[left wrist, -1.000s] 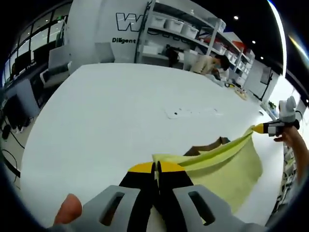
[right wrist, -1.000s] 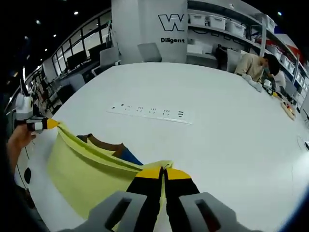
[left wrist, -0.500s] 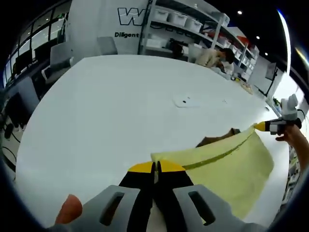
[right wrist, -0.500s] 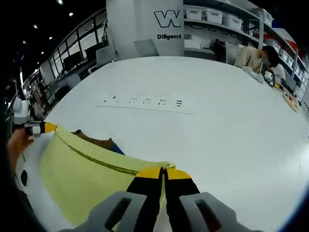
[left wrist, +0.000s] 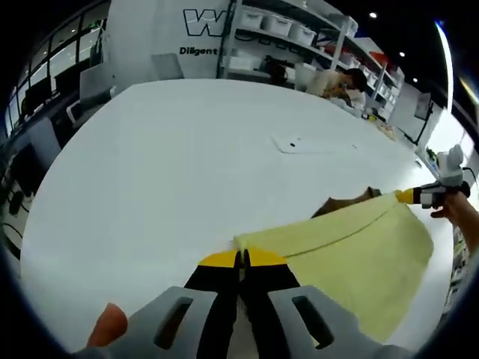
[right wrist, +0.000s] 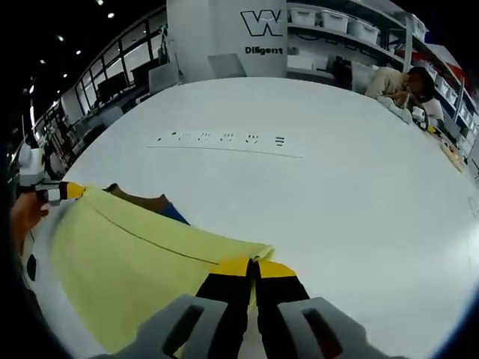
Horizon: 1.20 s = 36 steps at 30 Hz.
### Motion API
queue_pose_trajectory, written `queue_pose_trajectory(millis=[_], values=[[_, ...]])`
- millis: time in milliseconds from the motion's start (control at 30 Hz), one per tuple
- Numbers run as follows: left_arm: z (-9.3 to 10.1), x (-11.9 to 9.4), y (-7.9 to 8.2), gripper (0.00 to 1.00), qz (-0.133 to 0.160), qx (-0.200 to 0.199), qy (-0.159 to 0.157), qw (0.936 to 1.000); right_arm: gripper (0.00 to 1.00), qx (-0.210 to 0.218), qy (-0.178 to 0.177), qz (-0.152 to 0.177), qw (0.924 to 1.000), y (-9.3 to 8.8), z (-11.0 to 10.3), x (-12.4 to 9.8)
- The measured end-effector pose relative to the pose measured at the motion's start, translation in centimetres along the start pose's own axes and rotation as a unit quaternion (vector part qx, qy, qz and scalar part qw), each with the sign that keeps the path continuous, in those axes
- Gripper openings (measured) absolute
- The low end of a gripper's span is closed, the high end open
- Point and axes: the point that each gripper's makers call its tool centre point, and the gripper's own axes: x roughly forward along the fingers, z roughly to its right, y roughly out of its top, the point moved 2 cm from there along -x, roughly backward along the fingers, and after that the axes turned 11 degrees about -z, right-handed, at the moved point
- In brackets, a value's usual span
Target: Fold the garment on the visible template until the final outline fits inside the template.
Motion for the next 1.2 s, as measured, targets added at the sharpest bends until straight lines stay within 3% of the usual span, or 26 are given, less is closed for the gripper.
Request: queue_pose_trajectory(millis=[433, 533, 800, 967, 1067, 1200], values=[[-0.2, -0.2, 0.3, 0.05, 0.014, 0.009, 0.013, 0.9998, 0.04, 0.002, 0.01, 0.01, 0.9999, 0.0, 0.1, -0.4], [-0.2, -0.6, 0.7, 0.05, 0.022, 0.005, 0.009, 0.9997, 0.05, -0.001, 0.008, 0.015, 0.9999, -0.2, 0.2, -0.9], [-2.0, -3.0, 1.2, 0.02, 0.033, -0.001, 0.035, 0.9988, 0.05, 0.003, 0.0, 0.037, 0.9993, 0.2, 0.6, -2.6], [-0.7, -4.1, 1.5, 0.0, 0.056, 0.01, 0.023, 0.9981, 0.04, -0.013, 0.005, 0.052, 0.9985, 0.4, -0.8, -3.0], [1.0, -3.9, 1.1, 0.0, 0.061, 0.04, 0.018, 0.9972, 0.03, -0.019, 0.007, 0.057, 0.9982, 0.4, -1.6, -3.0], [2.3, -3.2, -0.6, 0.0, 0.049, 0.046, 0.014, 0.9977, 0.04, -0.036, 0.01, 0.054, 0.9978, -0.4, -2.8, -2.8]])
